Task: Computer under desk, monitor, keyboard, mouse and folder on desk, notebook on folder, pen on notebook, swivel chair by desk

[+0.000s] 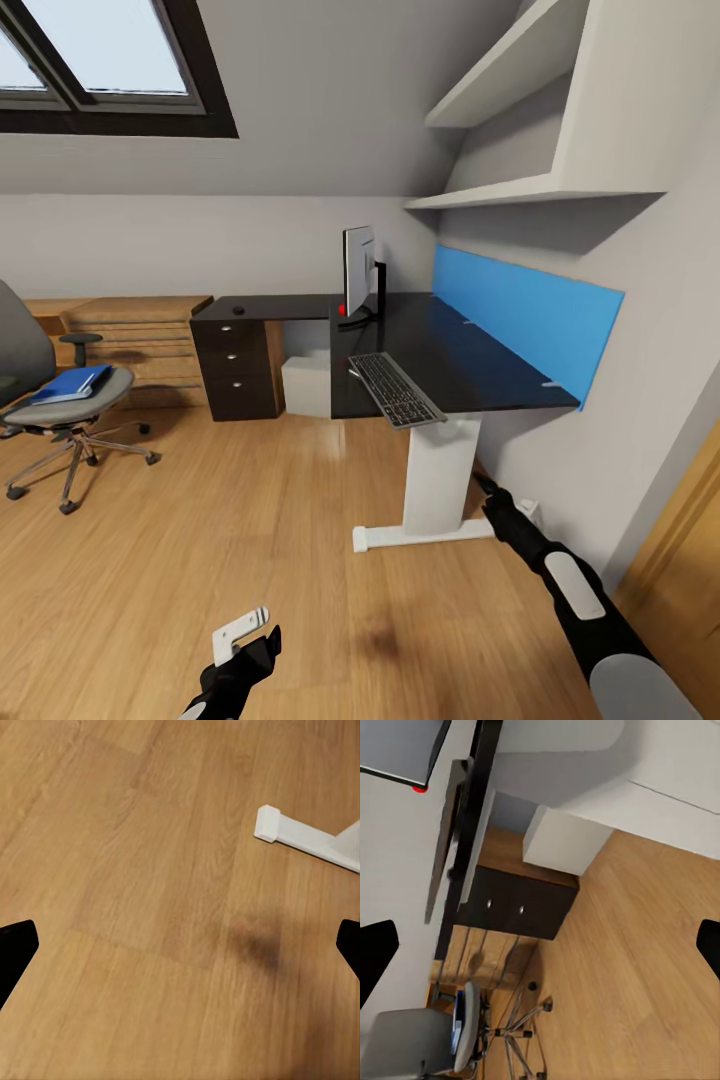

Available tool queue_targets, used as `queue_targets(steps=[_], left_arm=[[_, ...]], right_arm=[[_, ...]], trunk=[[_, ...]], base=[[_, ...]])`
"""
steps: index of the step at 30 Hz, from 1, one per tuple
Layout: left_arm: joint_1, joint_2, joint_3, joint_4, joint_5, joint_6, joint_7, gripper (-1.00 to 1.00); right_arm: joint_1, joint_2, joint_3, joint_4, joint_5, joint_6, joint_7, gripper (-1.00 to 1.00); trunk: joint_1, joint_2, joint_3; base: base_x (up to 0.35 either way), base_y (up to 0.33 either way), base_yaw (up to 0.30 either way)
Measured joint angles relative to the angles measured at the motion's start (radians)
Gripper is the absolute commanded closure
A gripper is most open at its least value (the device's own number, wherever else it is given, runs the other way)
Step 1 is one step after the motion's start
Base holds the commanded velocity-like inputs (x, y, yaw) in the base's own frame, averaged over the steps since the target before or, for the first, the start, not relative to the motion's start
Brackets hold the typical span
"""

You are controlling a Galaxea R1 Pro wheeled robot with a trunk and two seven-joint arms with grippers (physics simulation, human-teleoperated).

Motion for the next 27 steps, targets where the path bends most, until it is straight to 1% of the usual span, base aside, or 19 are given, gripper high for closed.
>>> queue_targets(steps=[2,4,9,13,15,16,20,21,25,26,27], left_arm=[[0.0,0.001,0.0,0.0,0.001,0.0,-0.002,-1.0],[0.0,0.002,0.0,0.0,0.001,0.0,-0.002,-1.0],[0.0,0.002,0.0,0.0,0.001,0.0,-0.002,-1.0],[0.0,0.002,0.0,0.0,0.002,0.0,-0.002,-1.0],[0.0,0.002,0.0,0.0,0.001,0.0,-0.002,-1.0],[0.0,0.002,0.0,0.0,0.001,0.0,-0.003,-1.0],[0.0,0.002,0.0,0.0,0.001,0.0,-0.003,-1.0],[0.0,0.002,0.0,0.0,0.002,0.0,-0.003,-1.0],[0.0,0.002,0.0,0.0,0.002,0.0,-0.002,-1.0],[0.0,0.002,-0.001,0.0,0.001,0.0,-0.002,-1.0],[0.0,0.002,-0.001,0.0,0.001,0.0,-0.002,-1.0]], right_arm=[[0.001,-0.001,0.0,-0.021,0.001,0.0,0.002,-1.0],[0.003,0.002,0.0,-0.069,0.002,-0.004,0.005,-1.0],[0.004,0.006,0.002,-0.08,0.002,-0.008,0.007,-1.0],[0.004,0.009,0.003,-0.08,-0.003,-0.001,0.001,-1.0],[0.004,0.017,0.003,-0.077,-0.004,0.007,-0.031,-1.0],[0.004,0.026,0.002,-0.076,-0.004,0.007,-0.052,-1.0],[0.004,0.045,0.001,-0.075,-0.003,0.002,-0.069,-1.0],[0.004,0.061,-0.002,-0.074,-0.004,0.001,-0.076,-1.0],[0.004,0.066,-0.005,-0.072,-0.008,0.004,-0.078,-1.0],[0.004,0.066,-0.006,-0.071,-0.013,0.005,-0.078,-1.0],[0.004,0.067,-0.006,-0.067,-0.03,0.006,-0.078,-1.0]], trunk=[[0.0,0.0,0.0],[0.0,0.0,0.0],[0.0,0.0,0.0],[0.0,0.0,0.0],[0.0,0.0,0.0],[0.0,0.0,0.0],[0.0,0.0,0.0],[0.0,0.0,0.0],[0.0,0.0,0.0],[0.0,0.0,0.0],[0.0,0.0,0.0]], base=[[0.0,0.0,0.0],[0.149,0.0,0.0],[0.206,0.0,0.0],[0.072,0.0,0.0],[0.126,0.0,0.0],[0.23,0.0,0.0],[0.203,0.0,0.0],[0.058,0.0,0.0],[0.077,0.0,0.0],[0.188,0.0,0.0],[0.215,0.0,0.0]])
